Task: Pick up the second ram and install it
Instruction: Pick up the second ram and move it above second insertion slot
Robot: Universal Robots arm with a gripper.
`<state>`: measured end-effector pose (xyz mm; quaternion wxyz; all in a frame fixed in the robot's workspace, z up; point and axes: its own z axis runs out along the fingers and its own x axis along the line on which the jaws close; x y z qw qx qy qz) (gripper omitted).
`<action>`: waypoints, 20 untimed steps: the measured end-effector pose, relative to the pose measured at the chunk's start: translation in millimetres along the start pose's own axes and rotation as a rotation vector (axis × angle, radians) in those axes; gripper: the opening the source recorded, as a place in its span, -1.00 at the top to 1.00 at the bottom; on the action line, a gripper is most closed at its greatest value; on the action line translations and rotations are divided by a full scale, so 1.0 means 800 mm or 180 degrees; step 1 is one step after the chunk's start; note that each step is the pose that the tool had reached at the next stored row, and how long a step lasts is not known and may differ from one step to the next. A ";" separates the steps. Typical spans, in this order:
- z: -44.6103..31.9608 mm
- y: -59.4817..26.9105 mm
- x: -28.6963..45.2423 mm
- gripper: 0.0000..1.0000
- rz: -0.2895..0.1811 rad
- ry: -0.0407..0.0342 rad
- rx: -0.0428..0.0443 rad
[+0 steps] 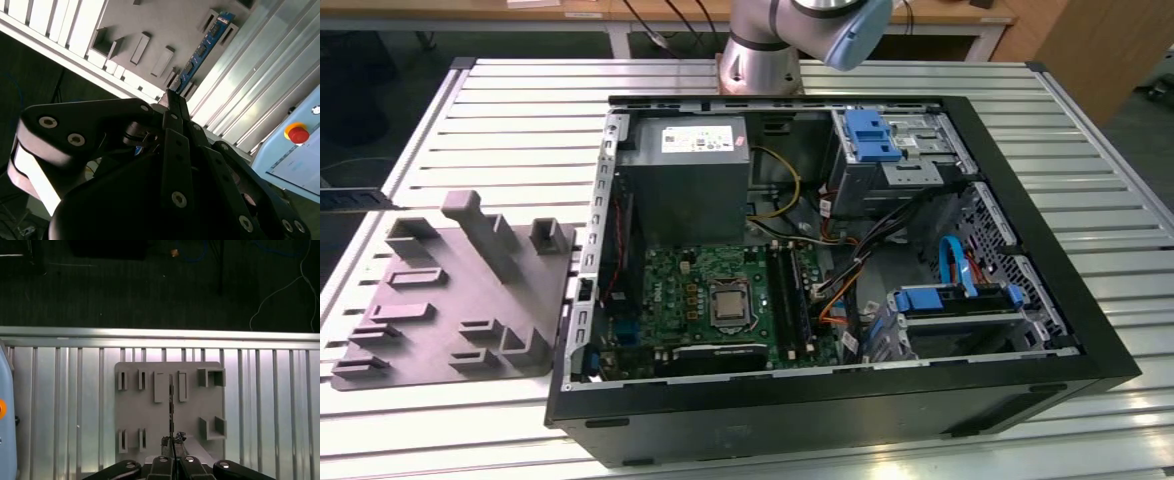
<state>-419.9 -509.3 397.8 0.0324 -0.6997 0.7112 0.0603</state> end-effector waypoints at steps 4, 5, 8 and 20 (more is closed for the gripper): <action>-0.0098 0.000 -0.0013 0.76 -0.0001 -0.0027 -0.0001; -0.0120 0.001 -0.0016 0.76 -0.0001 -0.0033 -0.0001; -0.0185 0.001 -0.0025 0.76 -0.0002 -0.0046 -0.0001; -0.0331 -0.005 -0.0044 0.76 -0.0002 -0.0062 -0.0003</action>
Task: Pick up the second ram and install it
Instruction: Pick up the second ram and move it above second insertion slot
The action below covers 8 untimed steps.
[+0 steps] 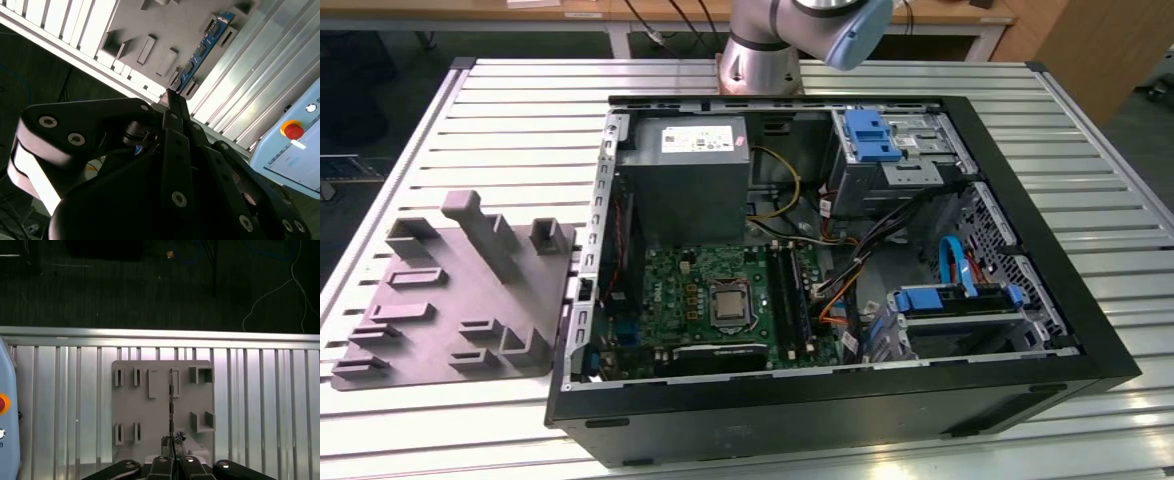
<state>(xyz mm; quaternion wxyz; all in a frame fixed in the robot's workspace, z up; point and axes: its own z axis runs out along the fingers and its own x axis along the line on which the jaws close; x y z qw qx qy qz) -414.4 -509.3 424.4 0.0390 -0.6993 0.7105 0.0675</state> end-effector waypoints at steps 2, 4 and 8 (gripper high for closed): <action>-0.0003 -0.008 -0.0002 0.76 0.0001 0.0000 -0.0004; -0.0006 -0.017 -0.0004 0.76 0.0002 0.0000 -0.0008; -0.0014 -0.037 -0.0007 0.76 0.0003 0.0000 -0.0018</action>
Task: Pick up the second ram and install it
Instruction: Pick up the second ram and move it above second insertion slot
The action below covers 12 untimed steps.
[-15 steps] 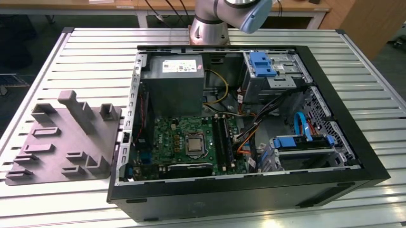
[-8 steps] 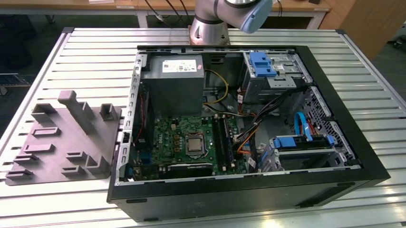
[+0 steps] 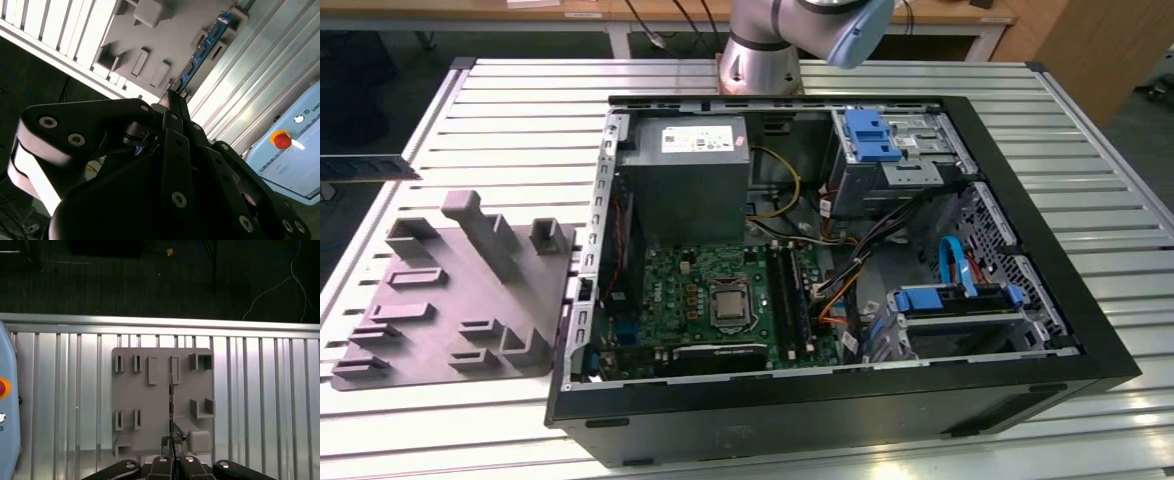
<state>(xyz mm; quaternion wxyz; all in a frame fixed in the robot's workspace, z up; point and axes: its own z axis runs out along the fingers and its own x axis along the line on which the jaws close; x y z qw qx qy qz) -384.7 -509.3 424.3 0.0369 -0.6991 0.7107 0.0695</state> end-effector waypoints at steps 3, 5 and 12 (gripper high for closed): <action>-0.0007 -0.015 -0.0003 0.76 0.0001 0.0000 -0.0007; -0.0010 -0.025 -0.0005 0.76 0.0002 0.0000 -0.0011; -0.0027 -0.062 -0.0012 0.76 0.0004 0.0000 -0.0027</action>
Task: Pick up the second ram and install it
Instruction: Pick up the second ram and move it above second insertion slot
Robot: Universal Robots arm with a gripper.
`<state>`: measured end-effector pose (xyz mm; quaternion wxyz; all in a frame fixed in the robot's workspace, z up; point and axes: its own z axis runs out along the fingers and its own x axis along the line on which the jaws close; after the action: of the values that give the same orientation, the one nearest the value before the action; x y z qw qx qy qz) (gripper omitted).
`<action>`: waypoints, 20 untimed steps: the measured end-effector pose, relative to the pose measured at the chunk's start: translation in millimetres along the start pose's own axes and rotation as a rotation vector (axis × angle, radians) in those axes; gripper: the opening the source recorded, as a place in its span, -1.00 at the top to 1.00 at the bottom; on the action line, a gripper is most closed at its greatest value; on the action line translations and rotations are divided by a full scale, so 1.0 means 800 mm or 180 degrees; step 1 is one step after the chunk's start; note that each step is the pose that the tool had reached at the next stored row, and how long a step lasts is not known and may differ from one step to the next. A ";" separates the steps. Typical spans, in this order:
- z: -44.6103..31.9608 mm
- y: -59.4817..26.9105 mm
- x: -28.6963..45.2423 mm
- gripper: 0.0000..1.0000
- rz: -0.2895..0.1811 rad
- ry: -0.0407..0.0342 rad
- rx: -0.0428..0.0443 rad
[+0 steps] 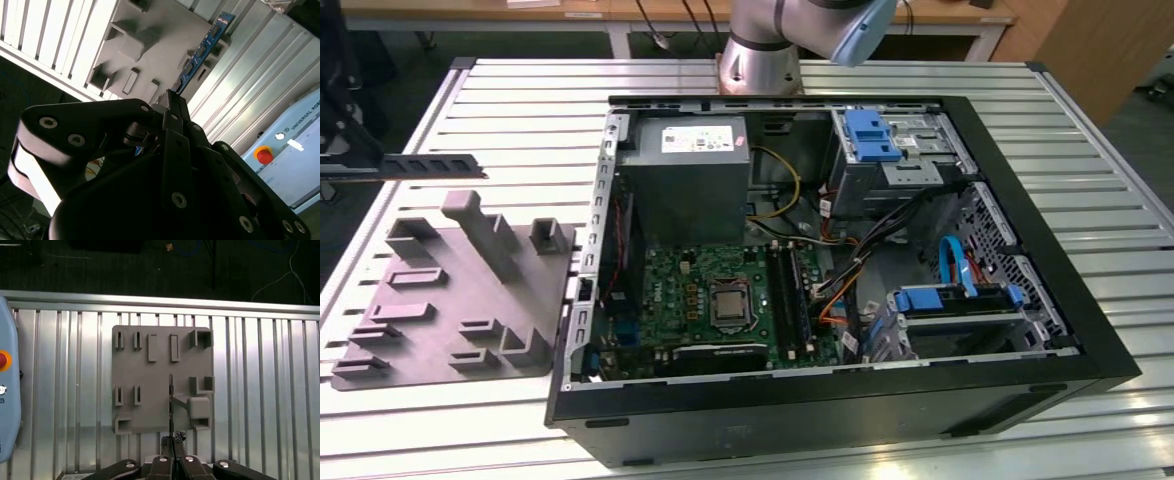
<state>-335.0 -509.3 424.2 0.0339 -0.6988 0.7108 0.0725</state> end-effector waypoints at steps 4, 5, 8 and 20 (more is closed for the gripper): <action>-0.0012 -0.023 -0.0005 0.76 0.0002 0.0000 -0.0010; -0.0015 -0.028 -0.0006 0.76 0.0002 0.0000 -0.0012; -0.0024 -0.045 -0.0009 0.76 0.0003 0.0000 -0.0019; -0.0057 -0.113 -0.0024 0.76 0.0007 0.0000 -0.0043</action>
<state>-244.6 -509.3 424.0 0.0291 -0.6983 0.7111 0.0773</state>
